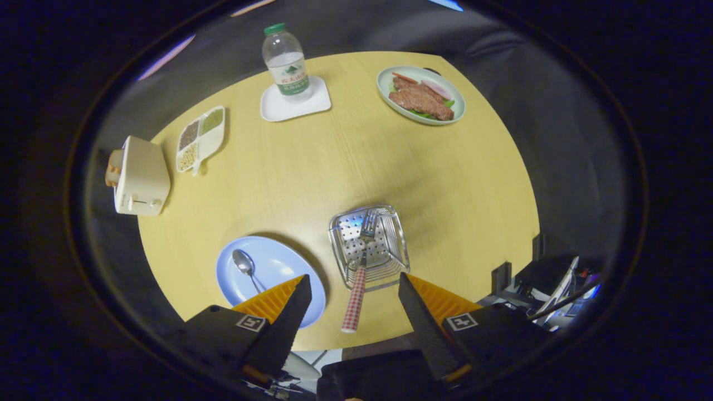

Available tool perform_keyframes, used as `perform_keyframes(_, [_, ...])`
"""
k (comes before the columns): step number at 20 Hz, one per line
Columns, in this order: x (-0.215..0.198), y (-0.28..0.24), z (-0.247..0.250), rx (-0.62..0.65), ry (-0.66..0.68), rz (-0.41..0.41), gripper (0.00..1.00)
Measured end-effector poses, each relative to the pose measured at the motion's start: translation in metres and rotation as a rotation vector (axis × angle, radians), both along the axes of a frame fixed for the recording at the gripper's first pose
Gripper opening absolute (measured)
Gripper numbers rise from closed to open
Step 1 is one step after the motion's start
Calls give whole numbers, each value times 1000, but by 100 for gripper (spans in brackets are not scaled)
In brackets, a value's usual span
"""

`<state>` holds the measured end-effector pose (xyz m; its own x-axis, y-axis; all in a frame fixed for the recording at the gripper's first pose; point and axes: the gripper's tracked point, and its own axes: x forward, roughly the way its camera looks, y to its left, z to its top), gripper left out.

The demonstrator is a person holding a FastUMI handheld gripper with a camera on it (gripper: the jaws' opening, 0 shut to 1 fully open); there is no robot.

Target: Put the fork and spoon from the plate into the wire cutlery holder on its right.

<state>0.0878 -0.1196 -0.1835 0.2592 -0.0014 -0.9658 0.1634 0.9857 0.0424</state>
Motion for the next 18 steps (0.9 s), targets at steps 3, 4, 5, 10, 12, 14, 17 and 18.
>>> perform_keyframes(3, [-6,17,18,-10,-72,27,100])
perform_keyframes(4, [-9,25,24,-15,-98,44,100])
perform_keyframes(5, [-10,32,31,-20,-129,62,100])
perform_keyframes(10, [-25,74,53,-45,-263,158,100])
perform_keyframes(12, [-33,92,55,-48,-313,192,100])
perform_keyframes(14, [-39,110,52,-46,-371,230,100])
perform_keyframes(17, [-49,132,40,-58,-459,297,100])
perform_keyframes(18, [-51,137,35,-61,-490,309,100])
